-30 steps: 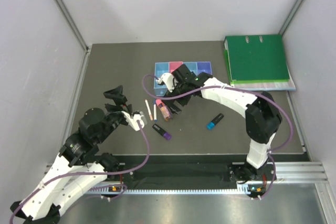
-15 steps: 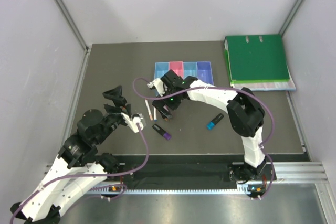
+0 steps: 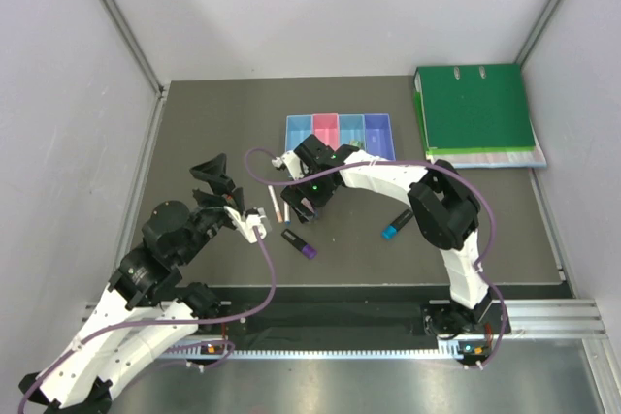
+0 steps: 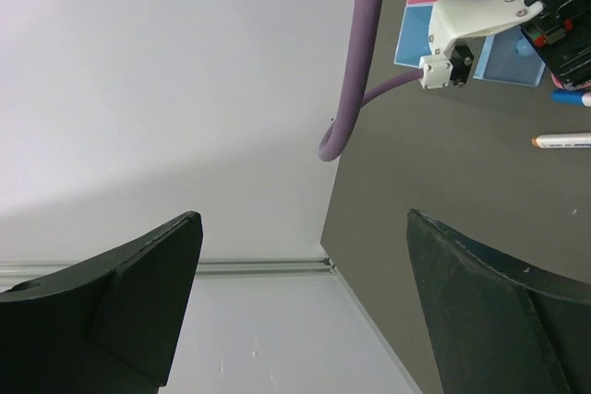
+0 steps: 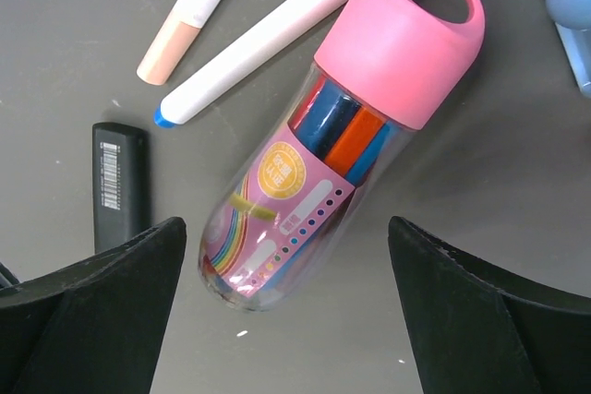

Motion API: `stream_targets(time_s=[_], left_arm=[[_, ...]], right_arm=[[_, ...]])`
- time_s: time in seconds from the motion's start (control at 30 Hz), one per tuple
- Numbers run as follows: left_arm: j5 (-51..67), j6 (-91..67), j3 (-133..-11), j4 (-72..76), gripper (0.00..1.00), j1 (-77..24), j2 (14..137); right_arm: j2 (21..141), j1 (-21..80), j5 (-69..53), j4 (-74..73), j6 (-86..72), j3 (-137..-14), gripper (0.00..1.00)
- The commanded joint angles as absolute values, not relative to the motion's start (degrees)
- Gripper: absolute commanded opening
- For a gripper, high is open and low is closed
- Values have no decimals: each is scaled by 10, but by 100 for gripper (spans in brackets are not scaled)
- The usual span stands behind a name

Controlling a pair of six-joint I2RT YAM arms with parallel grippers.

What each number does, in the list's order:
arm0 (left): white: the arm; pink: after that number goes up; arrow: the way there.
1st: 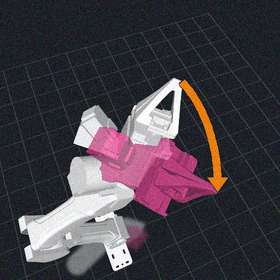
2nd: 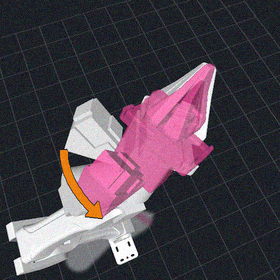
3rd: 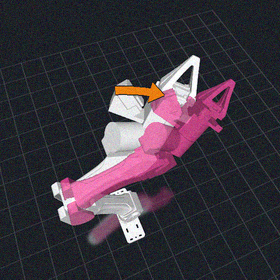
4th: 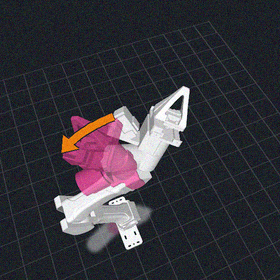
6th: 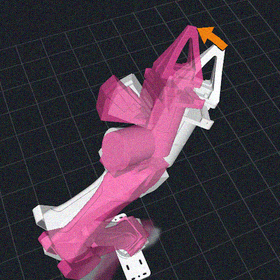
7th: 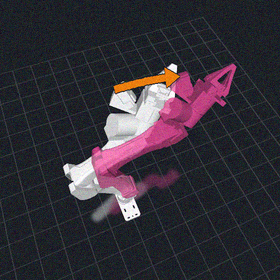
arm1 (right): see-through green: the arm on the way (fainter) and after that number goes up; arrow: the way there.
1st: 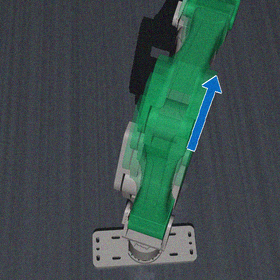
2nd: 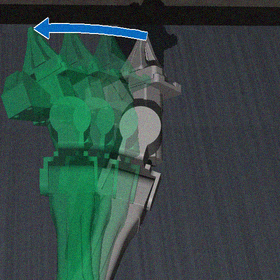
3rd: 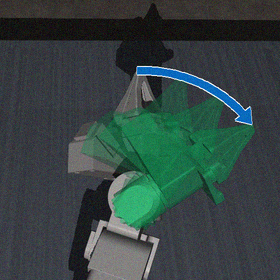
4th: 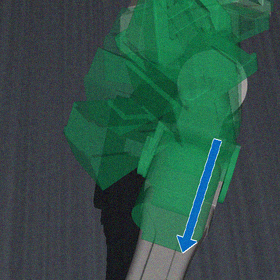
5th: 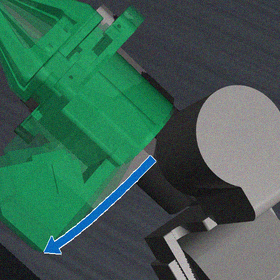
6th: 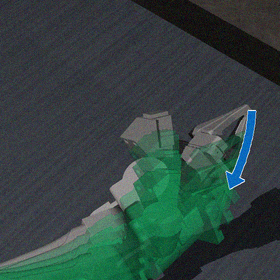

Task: Sort the stationery into containers
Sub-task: Pick up the pen from the center of the board.

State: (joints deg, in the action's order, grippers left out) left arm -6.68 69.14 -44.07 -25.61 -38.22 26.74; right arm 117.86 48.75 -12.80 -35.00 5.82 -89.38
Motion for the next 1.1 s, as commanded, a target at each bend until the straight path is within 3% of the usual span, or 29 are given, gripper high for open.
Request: stream_targets(time_s=[0.0, 0.17, 0.33, 0.43, 0.53, 0.63, 0.73, 1.07], left_arm=[[-61, 688, -439, -211, 96, -383, 278], [-67, 687, -435, -203, 97, -383, 279], [-77, 669, -434, -202, 97, -383, 279], [-80, 662, -432, -203, 96, -383, 276], [-81, 658, -426, -193, 96, -383, 278], [-90, 647, -423, -184, 96, -383, 282], [-105, 619, -418, -175, 96, -383, 287], [-125, 489, -442, -212, 96, -383, 318]], right_arm=[[1192, 497, -133, -331, 47, -910, 87], [1197, 498, -132, -331, 47, -909, 67], [1194, 499, -120, -329, 47, -903, 63], [1189, 499, -110, -329, 47, -903, 48], [1177, 499, -97, -330, 47, -902, 21], [1161, 503, -80, -330, 54, -895, 5], [1143, 503, -63, -330, 61, -882, 0], [1046, 503, -20, -345, 88, -855, 0]])
